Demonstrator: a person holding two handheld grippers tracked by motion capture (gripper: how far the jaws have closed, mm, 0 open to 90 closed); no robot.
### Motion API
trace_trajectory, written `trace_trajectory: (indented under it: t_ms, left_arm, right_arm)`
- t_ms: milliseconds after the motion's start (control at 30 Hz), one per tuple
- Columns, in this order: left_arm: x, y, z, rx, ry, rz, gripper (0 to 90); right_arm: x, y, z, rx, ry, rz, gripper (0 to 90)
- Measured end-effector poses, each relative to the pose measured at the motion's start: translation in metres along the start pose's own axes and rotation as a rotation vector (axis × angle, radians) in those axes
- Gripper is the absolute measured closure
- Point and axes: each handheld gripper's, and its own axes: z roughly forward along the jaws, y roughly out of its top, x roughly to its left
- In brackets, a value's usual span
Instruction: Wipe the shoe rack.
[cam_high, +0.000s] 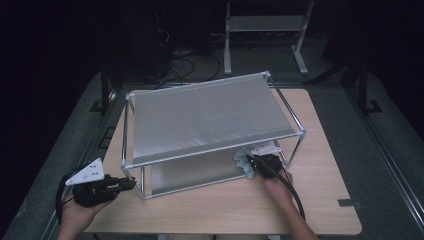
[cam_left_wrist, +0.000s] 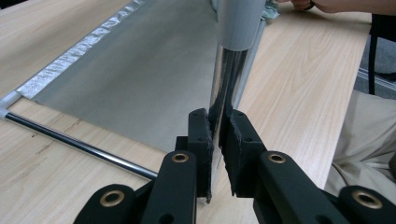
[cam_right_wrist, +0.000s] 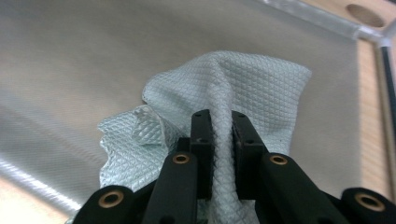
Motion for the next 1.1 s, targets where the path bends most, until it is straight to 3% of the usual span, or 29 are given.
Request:
trace_trajectory:
  t_ms: [200,300,333,367,500,600,733,800,967,1100]
  left_arm:
    - [0.001,0.000,0.000,-0.002,0.007,-0.004,81.3]
    - [0.000,0.000,0.000,-0.001,0.011,-0.005,81.3]
    - [0.001,0.000,0.001,-0.003,0.011,-0.007,81.3]
    - [0.001,0.000,0.001,-0.004,0.010,-0.009,81.3]
    - [0.002,0.000,0.001,-0.007,0.014,-0.015,81.3]
    - [0.002,0.001,0.002,-0.006,0.018,-0.017,81.2]
    - [0.003,0.002,0.003,-0.004,0.024,-0.021,81.3]
    - [0.003,0.001,0.003,-0.008,0.024,-0.024,81.2]
    - [0.002,0.002,0.003,-0.004,0.026,-0.021,81.3]
    - [0.002,0.002,0.003,-0.004,0.030,-0.024,81.3]
  right_arm:
    - [0.005,0.000,-0.005,0.000,0.141,-0.001,81.0]
    - [0.000,-0.001,-0.005,0.001,0.168,-0.037,81.0]
    - [0.002,-0.001,-0.005,-0.008,0.207,-0.006,81.1]
    - [0.002,-0.001,-0.005,-0.015,0.245,-0.005,81.0]
    - [-0.002,-0.002,-0.008,-0.004,0.253,-0.036,81.2]
    - [-0.008,-0.005,-0.011,-0.007,0.246,-0.026,81.1]
    - [0.001,-0.003,-0.007,-0.027,0.263,-0.066,81.1]
    - [-0.001,-0.003,-0.009,-0.023,0.279,-0.065,81.1]
    - [-0.013,-0.009,-0.017,-0.002,0.248,-0.065,81.1]
    - [-0.006,-0.007,-0.014,-0.018,0.244,-0.074,81.1]
